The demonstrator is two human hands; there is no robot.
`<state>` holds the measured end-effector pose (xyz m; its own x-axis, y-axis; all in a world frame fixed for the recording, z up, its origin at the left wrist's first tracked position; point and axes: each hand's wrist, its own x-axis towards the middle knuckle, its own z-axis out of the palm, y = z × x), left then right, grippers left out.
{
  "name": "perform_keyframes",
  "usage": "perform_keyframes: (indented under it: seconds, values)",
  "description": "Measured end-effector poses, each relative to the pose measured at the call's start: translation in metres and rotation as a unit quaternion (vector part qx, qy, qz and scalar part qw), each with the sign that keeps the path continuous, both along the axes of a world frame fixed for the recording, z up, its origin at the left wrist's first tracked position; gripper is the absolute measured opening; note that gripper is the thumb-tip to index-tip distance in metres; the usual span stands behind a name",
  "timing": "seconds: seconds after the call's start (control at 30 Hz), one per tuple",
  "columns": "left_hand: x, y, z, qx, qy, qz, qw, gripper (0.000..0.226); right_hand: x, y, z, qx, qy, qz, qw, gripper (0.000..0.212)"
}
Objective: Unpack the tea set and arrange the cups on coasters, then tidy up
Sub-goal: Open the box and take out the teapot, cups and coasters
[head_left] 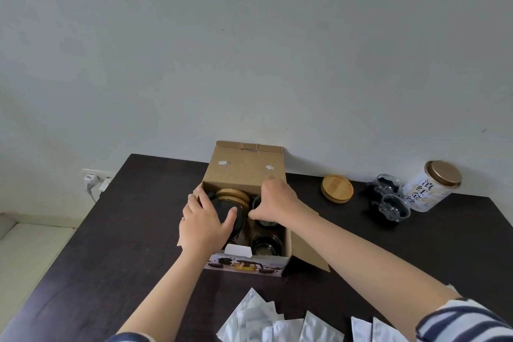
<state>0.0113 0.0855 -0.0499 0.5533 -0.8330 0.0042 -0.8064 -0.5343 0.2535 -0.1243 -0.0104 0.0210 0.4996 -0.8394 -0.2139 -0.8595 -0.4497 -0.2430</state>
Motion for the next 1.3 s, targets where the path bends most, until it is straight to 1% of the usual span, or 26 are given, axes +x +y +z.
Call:
perform_keyframes:
  seconds: [0.13,0.2,0.27,0.37,0.47,0.6,0.7,0.77,0.87,0.97,1.1,1.3]
  values:
    - [-0.001,0.0,0.001,-0.002,0.001,0.0,1.0,0.098,-0.004,-0.005,0.013,-0.016,0.008,0.006,1.0,0.043]
    - [-0.002,0.001,0.001,-0.002,0.001,-0.001,1.0,0.098,-0.011,-0.007,0.022,-0.03,0.011,0.007,0.999,0.049]
    - [-0.001,0.001,0.001,-0.002,0.002,0.0,1.0,0.098,-0.02,-0.008,0.033,-0.051,0.002,0.005,0.999,0.051]
    - [0.0,0.001,0.002,-0.001,0.001,-0.001,1.0,0.098,-0.043,-0.011,0.048,-0.09,-0.023,-0.008,0.996,0.047]
    - [0.0,0.001,0.002,-0.001,0.005,-0.002,1.0,0.098,-0.077,-0.019,0.052,-0.105,-0.032,-0.038,0.993,0.058]
    - [0.001,0.002,0.002,-0.005,0.007,0.001,1.0,0.098,-0.133,-0.028,0.039,-0.066,0.011,-0.086,0.994,0.063]
    - [0.002,0.002,0.003,-0.003,0.004,0.001,1.0,0.098,-0.178,-0.032,0.018,-0.008,0.044,-0.1,0.994,0.075]
    - [0.002,0.002,0.004,-0.003,0.005,0.0,1.0,0.098,-0.208,-0.036,0.002,0.024,0.083,-0.119,0.989,0.081]
    - [0.0,0.001,0.004,0.001,0.005,0.001,1.0,0.097,-0.245,-0.041,-0.018,0.049,0.116,-0.147,0.981,0.083]
    - [0.0,0.001,0.005,0.004,0.002,0.003,1.0,0.097,-0.271,-0.043,-0.034,0.069,0.11,-0.17,0.977,0.083]
    - [0.0,0.001,0.007,0.006,0.001,0.005,1.0,0.097,-0.29,-0.044,-0.051,0.09,0.066,-0.187,0.976,0.083]
    - [-0.001,0.001,0.008,0.008,0.001,0.008,1.0,0.096,-0.304,-0.058,-0.066,0.076,0.037,-0.187,0.979,0.072]
